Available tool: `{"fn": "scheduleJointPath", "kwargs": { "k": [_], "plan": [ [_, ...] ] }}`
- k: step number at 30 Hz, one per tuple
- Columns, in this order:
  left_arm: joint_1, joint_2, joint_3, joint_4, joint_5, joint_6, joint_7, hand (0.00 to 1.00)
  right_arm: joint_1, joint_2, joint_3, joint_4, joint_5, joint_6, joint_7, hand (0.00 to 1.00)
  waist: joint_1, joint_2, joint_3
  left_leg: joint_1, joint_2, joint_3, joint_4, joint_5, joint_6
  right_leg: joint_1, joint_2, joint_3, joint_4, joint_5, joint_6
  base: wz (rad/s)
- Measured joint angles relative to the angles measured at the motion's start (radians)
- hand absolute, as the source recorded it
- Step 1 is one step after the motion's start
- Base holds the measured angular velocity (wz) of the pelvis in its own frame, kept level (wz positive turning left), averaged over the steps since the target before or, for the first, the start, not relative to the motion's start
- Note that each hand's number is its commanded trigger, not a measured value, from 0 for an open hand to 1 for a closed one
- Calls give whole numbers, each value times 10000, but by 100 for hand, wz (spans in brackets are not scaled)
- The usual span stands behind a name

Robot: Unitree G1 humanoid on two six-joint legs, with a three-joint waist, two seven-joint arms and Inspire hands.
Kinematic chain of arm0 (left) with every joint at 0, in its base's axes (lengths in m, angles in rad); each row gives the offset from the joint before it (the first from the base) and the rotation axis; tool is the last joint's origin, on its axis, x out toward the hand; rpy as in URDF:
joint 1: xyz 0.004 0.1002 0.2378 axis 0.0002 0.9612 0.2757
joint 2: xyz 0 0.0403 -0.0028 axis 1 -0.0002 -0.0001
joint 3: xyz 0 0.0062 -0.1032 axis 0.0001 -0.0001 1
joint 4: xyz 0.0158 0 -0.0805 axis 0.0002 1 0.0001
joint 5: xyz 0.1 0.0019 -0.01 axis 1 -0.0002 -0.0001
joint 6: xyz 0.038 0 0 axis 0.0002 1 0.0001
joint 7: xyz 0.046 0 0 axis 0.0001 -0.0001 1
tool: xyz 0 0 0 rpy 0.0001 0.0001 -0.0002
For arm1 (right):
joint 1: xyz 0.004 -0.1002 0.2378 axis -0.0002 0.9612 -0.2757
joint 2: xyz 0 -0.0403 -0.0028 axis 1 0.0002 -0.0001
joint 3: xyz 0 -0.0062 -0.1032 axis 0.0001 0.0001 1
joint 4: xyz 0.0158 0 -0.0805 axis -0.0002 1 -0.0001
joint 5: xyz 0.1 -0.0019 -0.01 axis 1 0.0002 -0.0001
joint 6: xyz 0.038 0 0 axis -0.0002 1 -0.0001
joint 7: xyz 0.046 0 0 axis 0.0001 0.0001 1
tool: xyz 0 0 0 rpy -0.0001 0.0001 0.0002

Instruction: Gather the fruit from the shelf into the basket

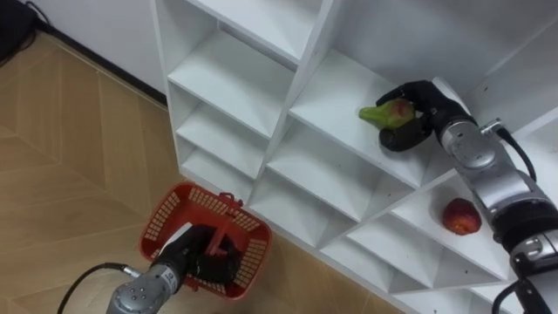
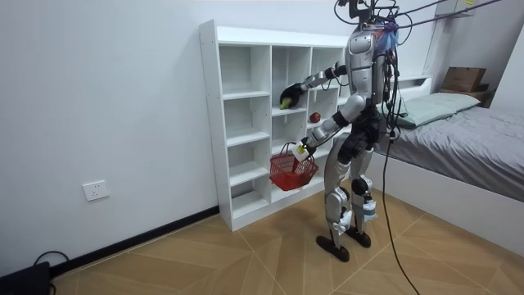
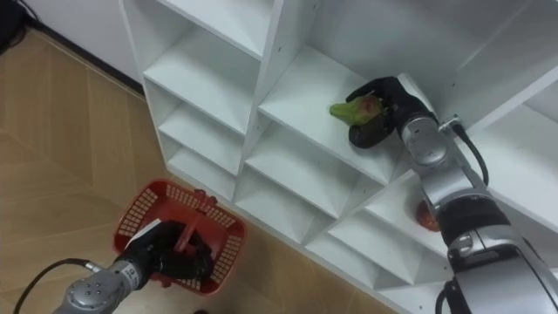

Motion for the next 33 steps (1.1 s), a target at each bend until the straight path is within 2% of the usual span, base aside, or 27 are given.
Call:
{"fn": "scheduleJointPath", "kwargs": {
  "k": [7,13,15,19,22,24,26,27,29,30,33],
  "plan": [
    [-16,-34,-27,-86,-14,-10,59,100,520,28,1,-799,-422,-12,-62,100,-76,63,-1,163,1,17,-62,-2,0,138,60,76,-6,-1,4,0],
    [-14,-203,-71,-251,-72,-28,502,100,1987,96,-21,-2761,-435,-211,-328,100,-267,204,-24,286,-5,53,-68,-12,13,270,32,118,-6,-1,5,1],
    [-12,-240,-16,-335,-58,-68,515,100,2610,229,-24,-3530,-439,-361,-314,100,-322,249,-54,355,16,180,-105,-13,14,283,9,249,-1,-4,10,-17],
    [171,-418,9,-739,-48,-94,508,100,3391,303,-23,-4621,-410,-306,71,100,-392,413,-142,550,31,347,-180,-17,32,352,54,631,-11,7,38,-20],
    [225,-421,30,-790,-65,-107,519,100,4308,659,-6,-5305,-378,-304,273,100,-773,518,-223,830,61,446,-232,-23,40,609,-3,643,-18,8,40,-4],
    [225,-559,63,-843,-63,-119,624,100,5147,840,-6,-5799,-483,-305,493,100,-838,681,-286,938,126,632,-247,-43,57,641,1,768,-5,15,47,-28],
    [234,-713,123,-844,-63,-199,640,100,5554,924,-4,-5854,-528,-306,696,100,-866,822,-308,1080,182,869,-361,-41,58,644,18,975,36,30,32,-37],
    [263,-778,116,-844,-63,-272,621,100,5785,950,-4,-5922,-619,-299,817,100,-888,922,-343,1155,210,971,-401,-39,59,653,37,1115,37,57,33,-41],
    [313,-833,118,-844,-70,-383,599,100,6024,1038,-6,-6164,-763,-293,1026,100,-926,1017,-329,1321,288,1191,-472,-37,55,708,74,1281,24,100,9,-36],
    [361,-829,116,-844,-70,-436,595,100,6107,1169,0,-6239,-762,-299,1141,100,-1057,1019,-327,1454,325,1308,-527,-29,41,778,88,1363,12,102,5,-27],
    [448,-826,3,-843,-83,-513,598,100,6336,1224,8,-6588,-738,-338,1352,100,-1249,1028,-321,1666,340,1409,-549,-28,34,911,109,1558,-73,93,-3,-12]
  ]
}}
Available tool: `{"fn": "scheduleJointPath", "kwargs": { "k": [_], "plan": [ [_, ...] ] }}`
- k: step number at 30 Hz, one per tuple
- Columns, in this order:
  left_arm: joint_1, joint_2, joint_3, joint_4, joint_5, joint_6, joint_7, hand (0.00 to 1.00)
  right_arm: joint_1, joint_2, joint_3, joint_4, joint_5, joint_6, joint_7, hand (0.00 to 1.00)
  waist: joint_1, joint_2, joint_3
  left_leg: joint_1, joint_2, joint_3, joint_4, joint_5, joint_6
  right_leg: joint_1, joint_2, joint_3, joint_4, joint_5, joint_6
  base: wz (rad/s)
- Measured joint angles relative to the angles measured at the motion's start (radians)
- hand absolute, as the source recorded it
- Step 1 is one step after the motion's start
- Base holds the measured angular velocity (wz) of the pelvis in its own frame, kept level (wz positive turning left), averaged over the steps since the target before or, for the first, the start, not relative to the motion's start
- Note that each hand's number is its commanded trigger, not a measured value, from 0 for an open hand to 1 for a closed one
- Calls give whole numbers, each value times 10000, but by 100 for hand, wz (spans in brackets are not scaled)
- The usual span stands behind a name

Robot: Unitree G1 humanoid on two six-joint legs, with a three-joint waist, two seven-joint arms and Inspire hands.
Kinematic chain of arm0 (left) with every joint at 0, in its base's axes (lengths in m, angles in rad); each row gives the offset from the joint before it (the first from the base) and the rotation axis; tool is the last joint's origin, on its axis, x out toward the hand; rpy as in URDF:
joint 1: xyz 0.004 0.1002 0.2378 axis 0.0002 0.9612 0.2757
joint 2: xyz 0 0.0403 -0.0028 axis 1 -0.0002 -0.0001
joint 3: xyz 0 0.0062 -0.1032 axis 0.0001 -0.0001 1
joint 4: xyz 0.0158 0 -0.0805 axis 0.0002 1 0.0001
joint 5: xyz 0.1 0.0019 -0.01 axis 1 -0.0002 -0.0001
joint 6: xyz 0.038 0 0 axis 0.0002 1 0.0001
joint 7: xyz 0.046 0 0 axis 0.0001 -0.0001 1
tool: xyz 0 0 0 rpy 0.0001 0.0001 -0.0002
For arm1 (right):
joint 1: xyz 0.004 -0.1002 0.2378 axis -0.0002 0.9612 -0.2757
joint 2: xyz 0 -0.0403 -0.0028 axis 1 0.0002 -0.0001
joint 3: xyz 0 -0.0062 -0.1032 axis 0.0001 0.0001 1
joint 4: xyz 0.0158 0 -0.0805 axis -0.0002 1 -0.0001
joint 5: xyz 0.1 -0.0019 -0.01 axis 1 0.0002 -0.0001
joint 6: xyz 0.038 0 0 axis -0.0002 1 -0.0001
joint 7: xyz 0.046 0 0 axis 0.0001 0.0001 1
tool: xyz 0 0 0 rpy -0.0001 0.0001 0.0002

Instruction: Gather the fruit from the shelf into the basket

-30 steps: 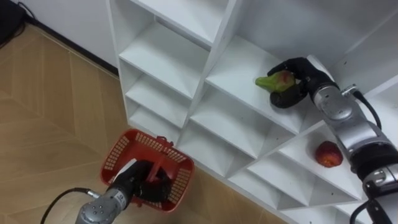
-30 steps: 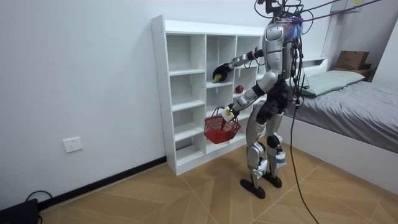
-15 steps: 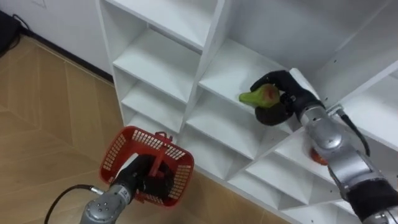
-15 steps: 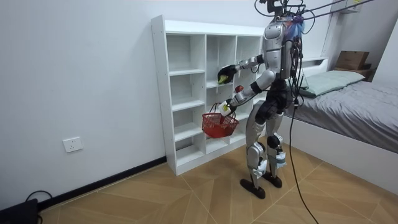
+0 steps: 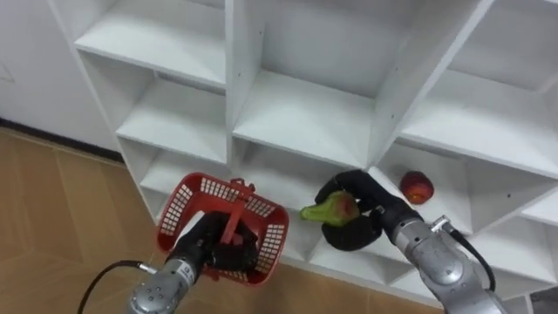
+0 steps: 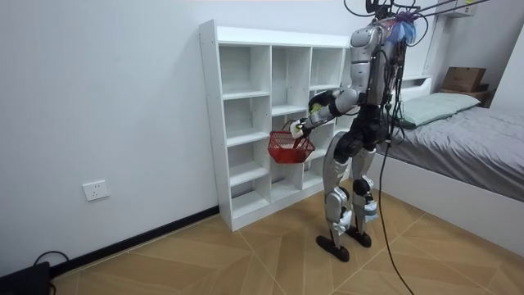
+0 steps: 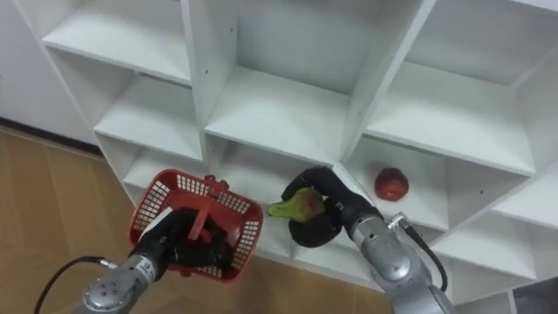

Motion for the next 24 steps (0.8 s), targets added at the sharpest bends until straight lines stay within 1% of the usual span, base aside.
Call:
{"fn": "scheduleJointPath", "kwargs": {
  "k": [3,7,10,13,15,18,24],
  "plan": [
    [65,35,-176,-1,-2,-86,18,100,134,65,7,-59,44,-7,135,100,-170,7,4,145,-4,46,-36,-6,6,117,12,96,-90,11,13,-6],
    [77,56,-324,-1,-113,-254,3,100,320,69,18,-148,43,-20,299,100,-221,27,5,146,6,181,-78,-13,15,118,21,179,-75,36,26,-6],
    [89,44,-433,-1,-380,-298,-32,100,500,88,18,-296,29,-19,362,100,-215,93,35,195,8,257,-149,-33,30,120,8,211,-77,39,30,-7],
    [90,48,-558,0,-379,-300,-26,100,587,293,37,-372,-22,-19,410,100,-256,295,41,327,19,303,-194,-90,48,190,9,324,-62,40,33,-13],
    [95,58,-623,1,-379,-305,-73,100,599,374,116,-372,-45,-19,457,100,-392,473,70,458,19,407,-250,-112,67,244,2,417,-58,33,54,-11],
    [98,59,-621,-3,-376,-305,-179,100,727,435,114,-372,-114,-16,465,100,-437,566,33,469,35,532,-309,-116,66,175,14,560,-57,32,59,-14],
    [97,35,-621,-50,-367,-305,-195,100,882,457,112,-363,-169,-4,456,100,-485,585,17,440,56,667,-312,-163,65,65,38,734,-47,32,62,-9]
  ]
}}
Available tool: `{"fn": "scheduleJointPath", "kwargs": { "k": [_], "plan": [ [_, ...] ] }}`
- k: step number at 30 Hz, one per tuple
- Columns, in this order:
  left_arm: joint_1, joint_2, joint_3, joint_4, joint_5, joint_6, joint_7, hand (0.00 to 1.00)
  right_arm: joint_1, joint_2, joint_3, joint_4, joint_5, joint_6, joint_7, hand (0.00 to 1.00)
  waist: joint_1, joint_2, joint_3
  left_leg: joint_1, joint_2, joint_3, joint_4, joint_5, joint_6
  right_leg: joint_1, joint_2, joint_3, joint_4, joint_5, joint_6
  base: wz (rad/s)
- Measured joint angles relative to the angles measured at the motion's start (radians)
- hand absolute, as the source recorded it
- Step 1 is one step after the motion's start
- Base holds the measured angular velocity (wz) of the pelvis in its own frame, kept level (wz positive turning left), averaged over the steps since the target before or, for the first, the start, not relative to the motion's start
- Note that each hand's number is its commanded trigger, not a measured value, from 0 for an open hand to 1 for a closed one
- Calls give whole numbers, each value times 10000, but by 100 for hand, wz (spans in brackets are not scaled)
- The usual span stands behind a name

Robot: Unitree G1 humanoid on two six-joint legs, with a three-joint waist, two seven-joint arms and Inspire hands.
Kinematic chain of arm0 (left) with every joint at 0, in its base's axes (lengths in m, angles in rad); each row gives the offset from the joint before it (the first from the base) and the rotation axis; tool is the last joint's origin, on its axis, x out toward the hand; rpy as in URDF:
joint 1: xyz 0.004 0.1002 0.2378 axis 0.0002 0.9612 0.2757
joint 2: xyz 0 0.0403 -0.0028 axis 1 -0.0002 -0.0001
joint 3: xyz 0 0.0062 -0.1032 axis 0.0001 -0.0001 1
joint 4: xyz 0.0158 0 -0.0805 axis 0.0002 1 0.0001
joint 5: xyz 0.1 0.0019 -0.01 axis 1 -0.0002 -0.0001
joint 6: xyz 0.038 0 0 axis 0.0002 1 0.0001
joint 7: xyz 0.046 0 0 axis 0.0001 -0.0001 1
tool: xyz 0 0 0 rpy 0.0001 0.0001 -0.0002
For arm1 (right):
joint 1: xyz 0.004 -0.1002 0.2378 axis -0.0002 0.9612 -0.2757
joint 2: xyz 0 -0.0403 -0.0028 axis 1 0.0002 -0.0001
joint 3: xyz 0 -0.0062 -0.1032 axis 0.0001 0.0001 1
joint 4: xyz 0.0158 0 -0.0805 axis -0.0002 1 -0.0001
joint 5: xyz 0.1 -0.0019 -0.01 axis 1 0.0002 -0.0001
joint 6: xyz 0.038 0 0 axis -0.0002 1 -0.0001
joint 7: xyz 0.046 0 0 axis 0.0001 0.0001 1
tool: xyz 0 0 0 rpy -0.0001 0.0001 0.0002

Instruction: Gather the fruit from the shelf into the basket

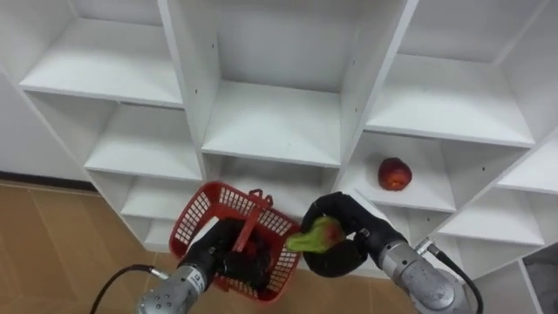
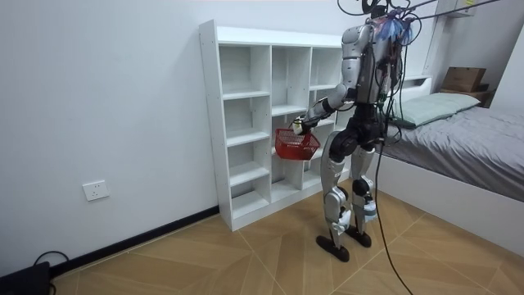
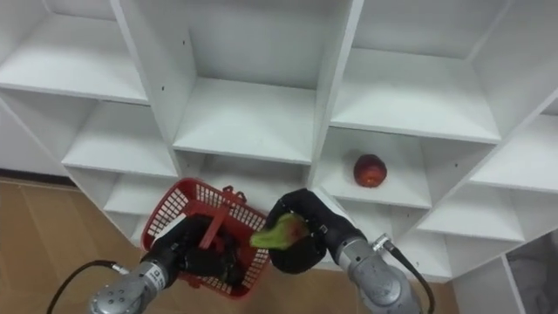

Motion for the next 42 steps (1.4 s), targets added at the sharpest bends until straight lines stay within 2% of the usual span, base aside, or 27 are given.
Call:
{"fn": "scheduleJointPath", "kwargs": {
  "k": [8,13,20,24,27,42],
  "plan": [
    [3,-46,-114,-562,-6,0,-34,100,2,236,-5,68,-295,19,-116,100,-51,9,-15,-12,24,56,3,-15,-1,-95,14,14,134,-4,10,-2],
    [2,-34,-143,-610,-8,-5,-336,100,0,257,-11,149,-388,17,-141,100,-56,27,-27,-16,21,110,17,-14,0,-100,8,33,126,-6,14,-2],
    [-1,12,-263,-550,-18,-15,-404,100,-159,305,-12,1319,-722,-18,-296,100,-59,159,-51,-258,14,110,27,-11,4,-359,0,43,153,-14,26,0],
    [-1,50,-522,-313,-16,-26,-413,100,-310,317,-7,1678,-1158,-38,-326,100,-184,324,14,-570,37,114,73,-9,5,-723,2,15,322,-12,23,0],
    [-2,144,-539,-217,-9,-24,-416,100,-362,310,-13,1686,-1562,-36,-402,100,-276,370,42,-830,56,112,127,-9,3,-965,12,0,339,-11,21,0],
    [-18,328,-563,-223,-14,-17,-895,100,-682,301,-9,2294,-1846,-3,-775,100,-480,358,45,-1206,65,127,148,-9,0,-1353,11,-22,381,-13,20,0]
  ]
}}
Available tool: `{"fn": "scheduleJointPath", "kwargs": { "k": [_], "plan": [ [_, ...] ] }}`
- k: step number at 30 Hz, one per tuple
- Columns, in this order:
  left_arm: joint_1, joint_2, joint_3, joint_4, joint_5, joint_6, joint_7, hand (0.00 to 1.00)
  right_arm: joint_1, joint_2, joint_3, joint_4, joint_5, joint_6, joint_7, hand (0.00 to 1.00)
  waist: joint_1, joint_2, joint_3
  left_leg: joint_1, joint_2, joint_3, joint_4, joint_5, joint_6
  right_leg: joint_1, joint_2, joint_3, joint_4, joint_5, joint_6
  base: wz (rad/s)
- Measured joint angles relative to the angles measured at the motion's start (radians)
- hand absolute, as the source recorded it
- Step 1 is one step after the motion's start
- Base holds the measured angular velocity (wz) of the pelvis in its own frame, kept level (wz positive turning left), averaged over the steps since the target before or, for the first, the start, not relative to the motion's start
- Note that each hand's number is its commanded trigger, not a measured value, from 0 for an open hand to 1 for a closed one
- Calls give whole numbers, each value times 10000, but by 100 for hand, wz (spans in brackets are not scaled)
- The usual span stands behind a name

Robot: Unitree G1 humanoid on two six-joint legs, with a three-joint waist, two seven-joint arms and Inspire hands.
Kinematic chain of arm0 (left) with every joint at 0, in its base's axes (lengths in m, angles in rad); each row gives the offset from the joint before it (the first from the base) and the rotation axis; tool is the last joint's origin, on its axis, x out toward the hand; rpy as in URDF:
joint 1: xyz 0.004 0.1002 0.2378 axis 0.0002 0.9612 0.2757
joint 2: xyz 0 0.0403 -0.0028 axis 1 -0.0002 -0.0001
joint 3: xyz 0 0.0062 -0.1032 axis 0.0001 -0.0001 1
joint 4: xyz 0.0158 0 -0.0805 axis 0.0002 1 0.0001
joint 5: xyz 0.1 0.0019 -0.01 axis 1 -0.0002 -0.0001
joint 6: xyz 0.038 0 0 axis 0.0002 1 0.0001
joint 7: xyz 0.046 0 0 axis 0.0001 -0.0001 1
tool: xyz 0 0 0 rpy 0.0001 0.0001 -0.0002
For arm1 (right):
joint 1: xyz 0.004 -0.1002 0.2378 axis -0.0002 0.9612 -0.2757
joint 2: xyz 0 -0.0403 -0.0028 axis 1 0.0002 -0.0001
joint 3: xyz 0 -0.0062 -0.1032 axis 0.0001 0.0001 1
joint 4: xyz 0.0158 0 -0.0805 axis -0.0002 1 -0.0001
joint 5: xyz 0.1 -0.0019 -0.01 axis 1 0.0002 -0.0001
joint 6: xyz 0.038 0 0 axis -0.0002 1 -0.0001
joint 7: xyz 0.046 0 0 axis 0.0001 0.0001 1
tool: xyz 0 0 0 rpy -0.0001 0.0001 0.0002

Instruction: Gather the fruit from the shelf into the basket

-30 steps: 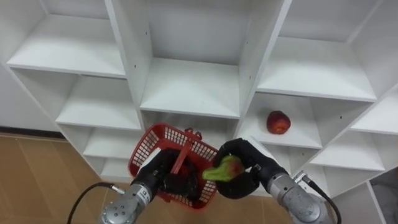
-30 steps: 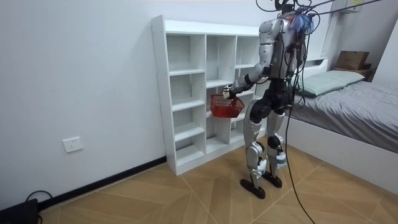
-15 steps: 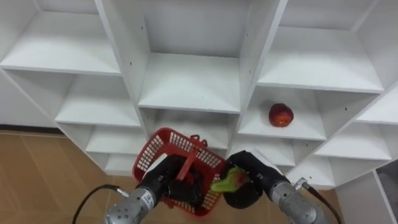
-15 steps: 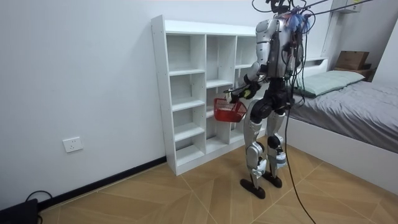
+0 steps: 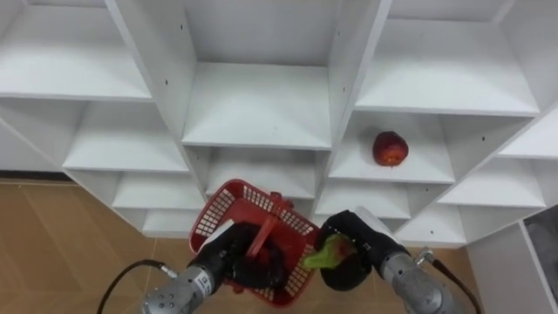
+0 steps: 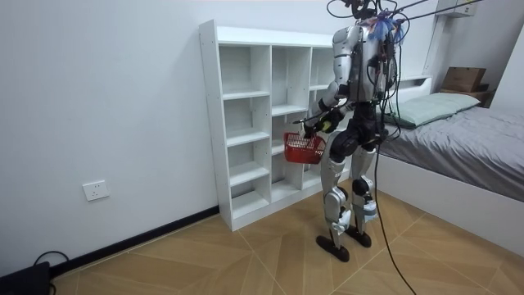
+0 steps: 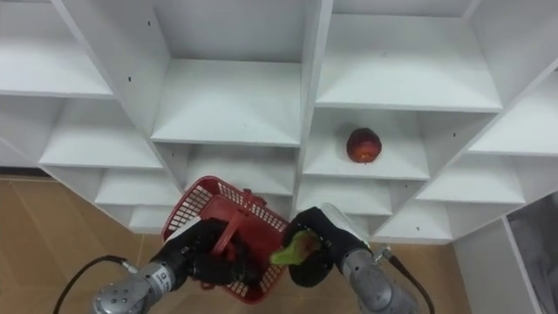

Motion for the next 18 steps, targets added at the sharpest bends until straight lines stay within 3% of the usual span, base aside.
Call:
{"fn": "scheduleJointPath", "kwargs": {
  "k": [9,18],
  "plan": [
    [-23,-12,-105,-31,-1028,-74,120,100,-399,24,2,1033,-48,-5,-495,100,28,16,8,18,17,12,22,5,-2,-11,-31,-254,82,-1,2,0],
    [-203,-268,-119,-36,-1055,-81,249,100,-986,202,-12,1696,-34,-23,-726,100,20,79,46,0,16,11,-20,9,-9,-8,-31,-321,-30,-12,-19,0]
  ]
}}
